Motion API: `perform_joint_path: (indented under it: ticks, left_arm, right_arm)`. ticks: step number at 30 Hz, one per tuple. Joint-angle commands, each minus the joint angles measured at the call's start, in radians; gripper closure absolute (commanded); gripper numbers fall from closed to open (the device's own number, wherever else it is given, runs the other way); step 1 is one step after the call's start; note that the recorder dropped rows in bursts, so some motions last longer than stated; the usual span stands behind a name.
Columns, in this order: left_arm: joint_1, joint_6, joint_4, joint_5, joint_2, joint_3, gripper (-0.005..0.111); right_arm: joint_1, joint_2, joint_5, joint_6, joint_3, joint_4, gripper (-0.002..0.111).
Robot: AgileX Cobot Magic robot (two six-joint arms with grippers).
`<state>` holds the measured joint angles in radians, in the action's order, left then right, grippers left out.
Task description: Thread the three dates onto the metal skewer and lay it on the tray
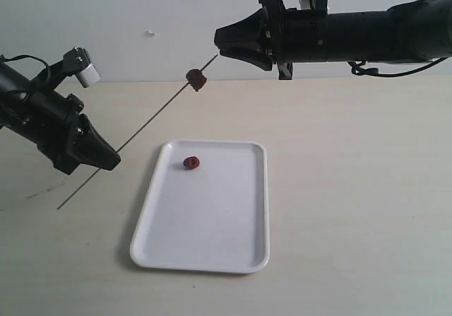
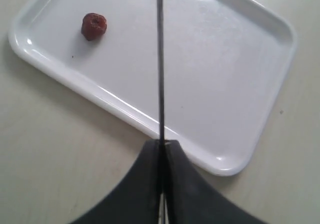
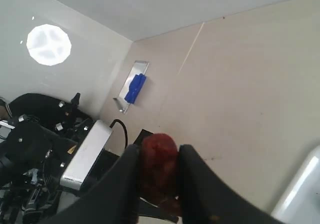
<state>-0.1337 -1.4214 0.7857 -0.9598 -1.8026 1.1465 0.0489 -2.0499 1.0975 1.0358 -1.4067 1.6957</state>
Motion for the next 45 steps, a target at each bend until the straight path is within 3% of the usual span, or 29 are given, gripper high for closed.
perform_joint_path:
  ticks: [1,29,45]
  left_arm:
    - [-0.007,-0.012,0.035,0.002,-0.001,0.008,0.107]
    - [-0.007,-0.066,0.071,-0.036,-0.001,0.008,0.107]
    - [-0.007,-0.096,0.199,-0.021,-0.001,0.008,0.107]
  right_arm:
    - [-0.002,0.015,0.014,0.018,0.003,-0.026,0.083]
    - [-0.002,0.015,-0.005,0.040,0.003,-0.029,0.083]
    - [-0.002,0.015,0.005,0.044,0.003,-0.059,0.083]
